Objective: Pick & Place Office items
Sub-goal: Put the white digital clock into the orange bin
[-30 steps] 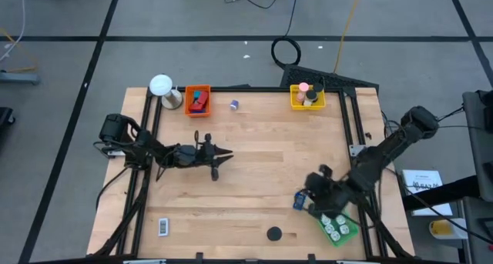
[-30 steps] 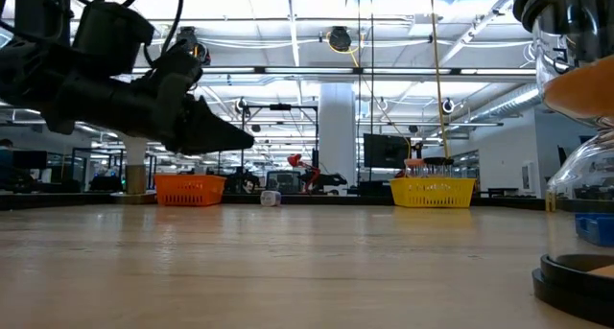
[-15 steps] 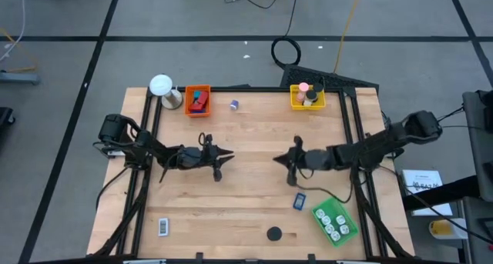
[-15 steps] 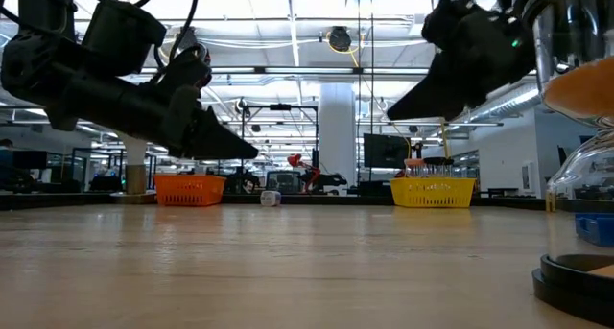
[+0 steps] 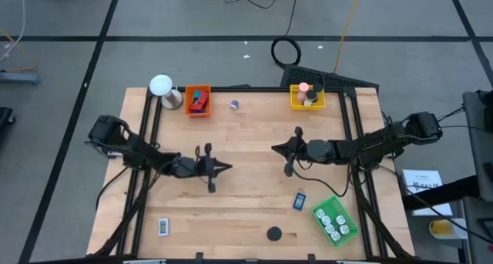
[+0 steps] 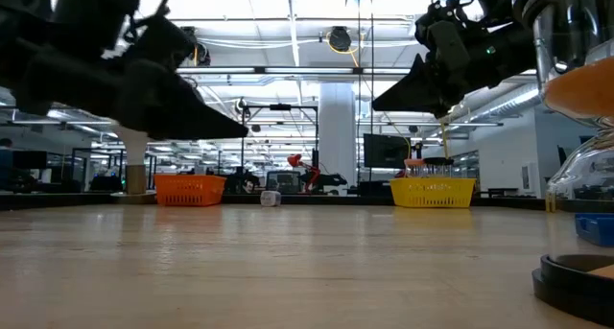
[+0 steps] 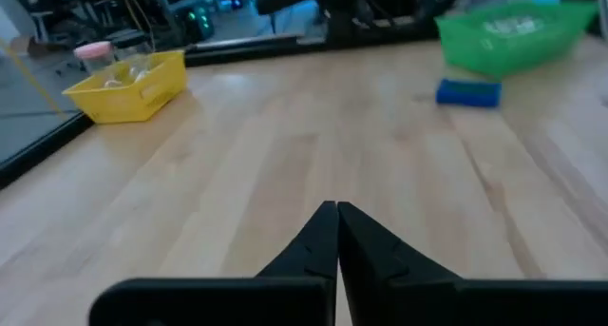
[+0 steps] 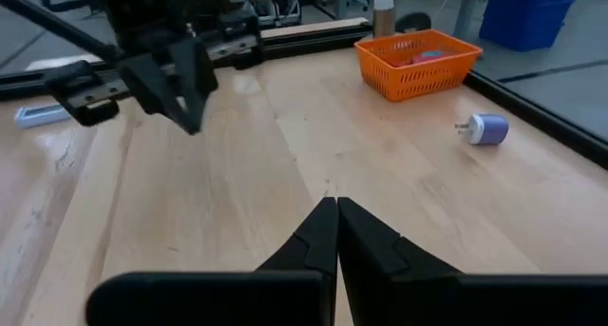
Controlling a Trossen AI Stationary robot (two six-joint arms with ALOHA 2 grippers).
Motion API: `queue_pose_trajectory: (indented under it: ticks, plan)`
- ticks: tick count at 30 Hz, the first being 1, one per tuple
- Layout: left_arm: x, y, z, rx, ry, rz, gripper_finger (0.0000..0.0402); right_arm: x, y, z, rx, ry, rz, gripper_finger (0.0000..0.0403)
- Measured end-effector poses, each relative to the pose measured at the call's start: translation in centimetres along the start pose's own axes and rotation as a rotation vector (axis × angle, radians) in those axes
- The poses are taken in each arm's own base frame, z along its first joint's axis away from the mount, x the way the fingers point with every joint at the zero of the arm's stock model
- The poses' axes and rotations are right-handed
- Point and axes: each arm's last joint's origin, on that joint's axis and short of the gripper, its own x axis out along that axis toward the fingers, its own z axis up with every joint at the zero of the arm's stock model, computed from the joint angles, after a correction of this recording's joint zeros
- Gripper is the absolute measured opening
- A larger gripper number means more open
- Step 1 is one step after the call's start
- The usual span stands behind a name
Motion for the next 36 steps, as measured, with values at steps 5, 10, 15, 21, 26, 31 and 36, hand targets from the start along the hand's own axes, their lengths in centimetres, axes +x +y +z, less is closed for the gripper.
queue_pose_trajectory:
  ticks: [5,10,15,21,26,31,36]
  plan:
    - [-2.0,-1.9,1.1,0.056,0.02,-0.025,0.001,0.0,0.0,0.0,-0.065,-0.003,0.004,0.0004]
    - [-3.6,-3.3,1.4,-0.062,0.081,-0.141,0.0003,0.0,0.0,0.0,-0.068,0.0,0.003,0.0004]
    - [-3.8,-4.3,0.8,-0.242,0.277,-0.299,0.0008,0.0,0.0,0.0,-0.068,0.001,0.004,0.0004]
    - [-4.9,-7.3,2.3,-0.232,0.64,-0.219,0.001,0.0,0.0,0.1,-0.065,-0.007,0.006,0.0004]
    - [-6.1,-8.6,4.9,-0.359,0.871,-0.055,0.0029,0.0,0.0,0.0,-0.066,-0.006,0.006,0.0004]
    - [-7.0,-9.5,5.9,-0.563,0.99,-0.047,0.0076,0.0,0.0,0.1,-0.064,-0.01,0.006,0.0004]
    - [-6.8,-10.2,5.8,-0.677,0.997,-0.137,0.01,0.0,0.0,0.1,-0.063,-0.012,0.007,0.0004]
